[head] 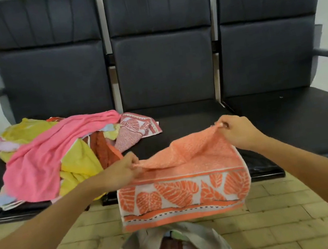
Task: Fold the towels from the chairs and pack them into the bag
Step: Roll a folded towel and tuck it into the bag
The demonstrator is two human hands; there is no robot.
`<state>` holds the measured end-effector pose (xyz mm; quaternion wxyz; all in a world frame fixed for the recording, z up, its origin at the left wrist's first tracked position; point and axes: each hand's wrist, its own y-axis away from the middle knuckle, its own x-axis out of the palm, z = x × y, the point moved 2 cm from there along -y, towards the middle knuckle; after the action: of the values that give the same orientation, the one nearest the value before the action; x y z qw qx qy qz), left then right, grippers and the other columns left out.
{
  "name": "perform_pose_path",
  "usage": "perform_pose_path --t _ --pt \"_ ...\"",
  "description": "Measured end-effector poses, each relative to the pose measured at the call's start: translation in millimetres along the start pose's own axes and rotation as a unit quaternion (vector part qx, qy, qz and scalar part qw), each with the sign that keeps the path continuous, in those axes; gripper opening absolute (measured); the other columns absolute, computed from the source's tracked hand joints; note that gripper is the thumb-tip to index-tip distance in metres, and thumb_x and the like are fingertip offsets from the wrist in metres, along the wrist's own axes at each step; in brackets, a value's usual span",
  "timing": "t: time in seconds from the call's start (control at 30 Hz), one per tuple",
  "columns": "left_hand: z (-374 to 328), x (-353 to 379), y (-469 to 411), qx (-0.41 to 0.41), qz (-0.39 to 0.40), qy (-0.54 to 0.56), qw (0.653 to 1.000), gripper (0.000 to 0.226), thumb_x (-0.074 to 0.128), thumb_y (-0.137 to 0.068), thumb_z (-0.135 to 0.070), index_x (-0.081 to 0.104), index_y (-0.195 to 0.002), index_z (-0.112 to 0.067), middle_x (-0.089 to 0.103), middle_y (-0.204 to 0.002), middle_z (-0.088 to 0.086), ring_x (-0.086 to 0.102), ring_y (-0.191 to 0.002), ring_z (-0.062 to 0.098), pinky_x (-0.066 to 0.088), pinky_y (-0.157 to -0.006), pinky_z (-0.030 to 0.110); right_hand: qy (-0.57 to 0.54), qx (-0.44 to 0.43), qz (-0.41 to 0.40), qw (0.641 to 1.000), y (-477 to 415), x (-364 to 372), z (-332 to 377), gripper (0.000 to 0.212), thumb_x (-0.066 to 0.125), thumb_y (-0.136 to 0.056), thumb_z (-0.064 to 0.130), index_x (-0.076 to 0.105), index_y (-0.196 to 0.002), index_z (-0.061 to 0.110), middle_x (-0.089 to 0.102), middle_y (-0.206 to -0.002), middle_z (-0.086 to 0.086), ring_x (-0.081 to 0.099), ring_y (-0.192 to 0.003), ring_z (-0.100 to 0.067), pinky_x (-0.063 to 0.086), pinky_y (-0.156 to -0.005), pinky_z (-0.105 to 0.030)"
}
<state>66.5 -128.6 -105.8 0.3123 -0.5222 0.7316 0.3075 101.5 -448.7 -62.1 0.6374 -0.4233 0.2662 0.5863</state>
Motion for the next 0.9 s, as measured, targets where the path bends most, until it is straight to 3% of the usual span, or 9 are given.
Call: perform_pose_path --t 0.13,0.27,0.33,0.4,0.5,0.67,0.77,0.83,0.9 --pt "18.4 20.9 12.8 0.014 0.057 -0.134 0.989 0.017 0.048 -0.091 -0.023 0.032 -0.095 -0.025 0.054 -0.112 0.018 0.054 -0.093 0.029 0.044 -0.086 0.047 0.16 -0.016 0.152 0.975 36.3 26.3 -16.9 0.025 0.047 -0.095 0.014 0.066 -0.109 0.009 0.066 -0.113 -0.013 0.061 -0.099 -0.032 0.047 -0.077 -0.033" --pt "20.7 22.5 4.1 0.019 0.076 -0.199 0.977 0.051 0.044 -0.098 -0.018 0.021 -0.142 -0.018 0.039 -0.138 0.005 0.049 -0.12 0.027 0.041 -0.096 0.033 0.201 -0.013 0.213 0.956 38.6 40.0 -15.2 0.038 0.049 -0.092 0.014 0.057 -0.129 0.016 0.054 -0.13 -0.01 0.057 -0.111 -0.028 0.05 -0.092 -0.036" --pt "26.8 24.8 -6.2 0.007 0.081 -0.236 0.968 0.059 0.038 -0.101 -0.02 0.008 -0.152 -0.018 0.018 -0.155 -0.001 0.038 -0.133 0.023 0.034 -0.104 0.031 0.207 -0.011 0.224 0.952 27.7 49.0 -13.9 0.041 0.051 -0.092 0.02 0.053 -0.133 0.015 0.053 -0.132 -0.01 0.057 -0.111 -0.029 0.051 -0.093 -0.038" --pt "35.7 25.0 -18.5 0.001 0.071 -0.234 0.97 0.058 0.034 -0.102 -0.016 0.006 -0.153 -0.018 0.01 -0.158 -0.004 0.034 -0.136 0.022 0.033 -0.104 0.029 0.208 -0.007 0.221 0.953 17.5 59.7 -14.1 0.041 0.048 -0.094 0.021 0.051 -0.134 0.013 0.054 -0.131 -0.012 0.057 -0.112 -0.031 0.05 -0.093 -0.04" --pt "44.1 22.8 -36.5 0.013 0.025 -0.203 0.979 0.052 0.032 -0.103 -0.014 0.015 -0.152 -0.015 0.016 -0.156 -0.003 0.035 -0.135 0.02 0.033 -0.101 0.025 0.193 -0.009 0.195 0.962 5.2 78.6 -22.2 0.036 0.04 -0.099 0.017 0.054 -0.131 0.01 0.058 -0.129 -0.014 0.055 -0.114 -0.033 0.047 -0.094 -0.038" --pt "48.6 23.4 -61.5 0.016 -0.067 -0.189 0.98 0.048 0.037 -0.099 -0.005 0.034 -0.147 -0.01 0.028 -0.154 0.002 0.032 -0.139 0.019 0.028 -0.11 0.027 0.157 0.005 0.125 0.98 -11.4 81.5 -15.8 0.03 0.043 -0.098 0.011 0.061 -0.122 0.004 0.063 -0.121 -0.016 0.058 -0.108 -0.034 0.044 -0.084 -0.034" --pt "33.8 14.4 -63.6 0.005 -0.179 -0.073 0.981 0.039 0.035 -0.1 -0.004 0.048 -0.136 -0.005 0.051 -0.136 0.014 0.05 -0.12 0.027 0.037 -0.089 0.025 0.057 0.015 -0.007 0.998 -17.8 62.3 -4.3 0.031 0.045 -0.099 0.009 0.057 -0.127 -0.001 0.061 -0.126 -0.019 0.055 -0.118 -0.037 0.036 -0.092 -0.032" --pt "24.2 2.6 -56.6 0.001 -0.274 0.007 0.962 0.032 0.033 -0.101 -0.007 0.056 -0.123 -0.004 0.061 -0.113 0.014 0.055 -0.096 0.027 0.035 -0.074 0.027 -0.027 0.04 -0.105 0.993 -20.6 49.4 -7.8 0.033 0.035 -0.103 0.01 0.059 -0.124 0.002 0.063 -0.12 -0.018 0.057 -0.112 -0.036 0.034 -0.08 -0.028" --pt "20.0 -9.6 -46.0 -0.007 -0.346 0.063 0.936 0.027 0.033 -0.102 -0.01 0.058 -0.11 -0.005 0.061 -0.1 0.009 0.055 -0.087 0.024 0.037 -0.066 0.03 -0.07 0.056 -0.158 0.983 -18.8 39.8 -13.5 0.034 0.032 -0.104 0.012 0.061 -0.118 0.003 0.064 -0.111 -0.014 0.058 -0.1 -0.029 0.028 -0.068 -0.019"
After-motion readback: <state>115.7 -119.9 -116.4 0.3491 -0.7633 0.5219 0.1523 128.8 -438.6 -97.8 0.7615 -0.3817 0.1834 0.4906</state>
